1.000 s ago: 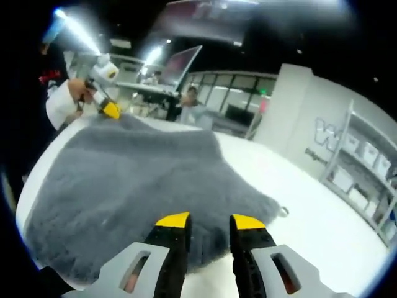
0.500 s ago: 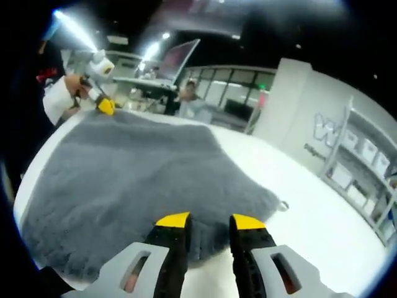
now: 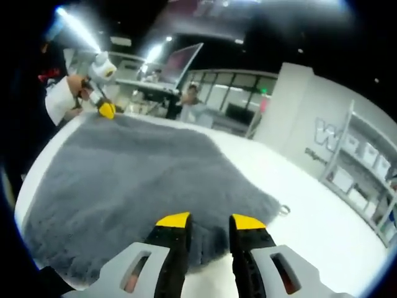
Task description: Open the folded towel by lifting each exposed corner and separating the folded layers until the towel lies flat within the target outline without major curled edges
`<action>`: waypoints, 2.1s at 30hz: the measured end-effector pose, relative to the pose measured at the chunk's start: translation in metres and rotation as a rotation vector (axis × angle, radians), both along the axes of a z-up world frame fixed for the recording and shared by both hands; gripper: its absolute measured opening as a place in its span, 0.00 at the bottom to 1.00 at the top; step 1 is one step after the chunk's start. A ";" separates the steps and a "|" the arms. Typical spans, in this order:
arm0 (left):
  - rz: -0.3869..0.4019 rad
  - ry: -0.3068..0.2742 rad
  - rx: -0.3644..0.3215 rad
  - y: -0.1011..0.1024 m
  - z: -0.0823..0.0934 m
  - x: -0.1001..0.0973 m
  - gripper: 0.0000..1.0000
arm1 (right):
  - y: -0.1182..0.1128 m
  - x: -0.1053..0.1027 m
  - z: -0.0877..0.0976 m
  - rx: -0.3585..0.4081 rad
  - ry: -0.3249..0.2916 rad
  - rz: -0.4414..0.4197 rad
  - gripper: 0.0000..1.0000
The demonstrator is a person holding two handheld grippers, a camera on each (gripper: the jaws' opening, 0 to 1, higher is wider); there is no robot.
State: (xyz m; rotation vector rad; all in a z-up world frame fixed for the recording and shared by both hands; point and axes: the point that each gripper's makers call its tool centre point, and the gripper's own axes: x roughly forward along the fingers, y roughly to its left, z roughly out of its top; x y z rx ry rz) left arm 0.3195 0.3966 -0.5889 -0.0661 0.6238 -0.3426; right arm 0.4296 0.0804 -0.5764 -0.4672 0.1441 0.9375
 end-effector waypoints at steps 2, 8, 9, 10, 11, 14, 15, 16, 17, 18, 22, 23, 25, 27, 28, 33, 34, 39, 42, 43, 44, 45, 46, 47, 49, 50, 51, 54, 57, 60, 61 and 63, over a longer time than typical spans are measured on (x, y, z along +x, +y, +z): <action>-0.001 0.004 0.006 0.000 -0.001 -0.001 0.05 | 0.003 -0.002 0.001 0.021 0.011 0.014 0.22; 0.001 0.019 0.011 0.002 -0.003 -0.002 0.05 | 0.003 -0.001 -0.009 0.005 0.061 0.009 0.22; 0.002 0.022 0.012 0.002 -0.004 -0.002 0.05 | 0.002 -0.001 -0.012 0.006 0.074 0.005 0.21; 0.003 0.026 0.012 0.002 -0.005 -0.002 0.05 | 0.001 0.000 -0.012 0.010 0.086 0.000 0.22; 0.004 0.029 0.014 0.002 -0.006 -0.002 0.05 | 0.001 0.000 -0.013 0.017 0.094 -0.004 0.22; 0.004 0.031 0.015 0.003 -0.006 -0.002 0.05 | 0.000 0.000 -0.014 0.031 0.115 -0.012 0.22; 0.009 0.035 0.010 0.004 -0.007 -0.002 0.05 | 0.000 0.000 -0.014 0.035 0.118 -0.012 0.22; 0.014 0.039 0.008 0.004 -0.007 -0.002 0.05 | 0.000 0.000 -0.014 0.036 0.119 -0.013 0.22; 0.017 0.041 0.008 0.005 -0.007 -0.002 0.05 | 0.000 -0.001 -0.014 0.037 0.121 -0.013 0.22; 0.016 0.043 0.009 0.004 -0.008 -0.003 0.05 | 0.001 -0.001 -0.014 0.039 0.122 -0.013 0.22; 0.021 0.046 0.009 0.005 -0.008 -0.003 0.05 | 0.000 -0.001 -0.014 0.048 0.136 -0.016 0.22; 0.022 0.047 0.011 0.005 -0.008 -0.003 0.05 | 0.000 -0.001 -0.014 0.048 0.137 -0.016 0.22; 0.021 0.045 0.021 0.005 -0.007 -0.002 0.06 | 0.001 -0.001 -0.012 0.051 0.132 -0.011 0.22; 0.017 0.034 0.032 0.005 -0.006 -0.001 0.07 | 0.002 -0.001 -0.011 0.055 0.130 -0.007 0.22; 0.013 0.032 0.034 0.004 -0.006 -0.001 0.08 | 0.003 -0.002 -0.010 0.060 0.130 -0.002 0.22; 0.006 -0.005 0.025 0.005 0.000 0.001 0.12 | 0.006 -0.003 -0.010 0.063 0.128 0.010 0.22; 0.005 -0.010 0.019 0.005 0.001 0.001 0.12 | 0.006 -0.004 -0.010 0.062 0.126 0.012 0.22; -0.005 -0.031 0.012 0.004 0.005 0.003 0.12 | 0.007 -0.004 -0.012 0.055 0.119 0.013 0.22; -0.004 -0.040 0.010 0.003 0.007 0.004 0.12 | 0.007 -0.005 -0.012 0.048 0.112 0.015 0.22; -0.003 -0.044 0.012 0.003 0.008 0.004 0.12 | 0.007 -0.006 -0.012 0.045 0.108 0.015 0.22; 0.001 -0.055 0.015 0.003 0.010 0.004 0.12 | 0.007 -0.007 -0.012 0.038 0.098 0.016 0.22; 0.003 -0.056 0.014 0.003 0.011 0.004 0.12 | 0.007 -0.007 -0.012 0.035 0.094 0.016 0.22; 0.002 -0.057 0.014 0.003 0.011 0.005 0.12 | 0.007 -0.007 -0.012 0.029 0.088 0.017 0.21; -0.003 -0.058 0.021 0.002 0.010 0.005 0.12 | 0.008 -0.007 -0.012 0.027 0.085 0.018 0.21; -0.002 -0.057 0.037 0.003 0.010 0.005 0.12 | 0.008 -0.007 -0.012 0.023 0.082 0.019 0.21; 0.005 -0.057 0.041 0.004 0.010 0.006 0.12 | 0.008 -0.007 -0.012 0.022 0.082 0.018 0.21; 0.009 -0.058 0.045 0.005 0.010 0.007 0.11 | 0.007 -0.007 -0.012 0.020 0.080 0.017 0.21; 0.013 -0.069 0.041 0.000 0.014 0.006 0.11 | 0.007 -0.008 -0.012 0.012 0.075 0.016 0.21; 0.027 -0.084 0.044 0.000 0.018 0.007 0.07 | 0.007 -0.009 -0.012 0.003 0.064 0.016 0.21; 0.048 -0.117 0.045 0.002 0.027 0.008 0.01 | 0.007 -0.009 -0.012 0.002 0.065 0.015 0.21; 0.055 -0.127 0.036 0.002 0.030 0.008 0.01 | 0.007 -0.009 -0.012 0.004 0.067 0.014 0.21; 0.035 -0.100 -0.005 -0.005 0.027 0.006 0.01 | 0.006 -0.008 -0.013 0.009 0.073 0.014 0.21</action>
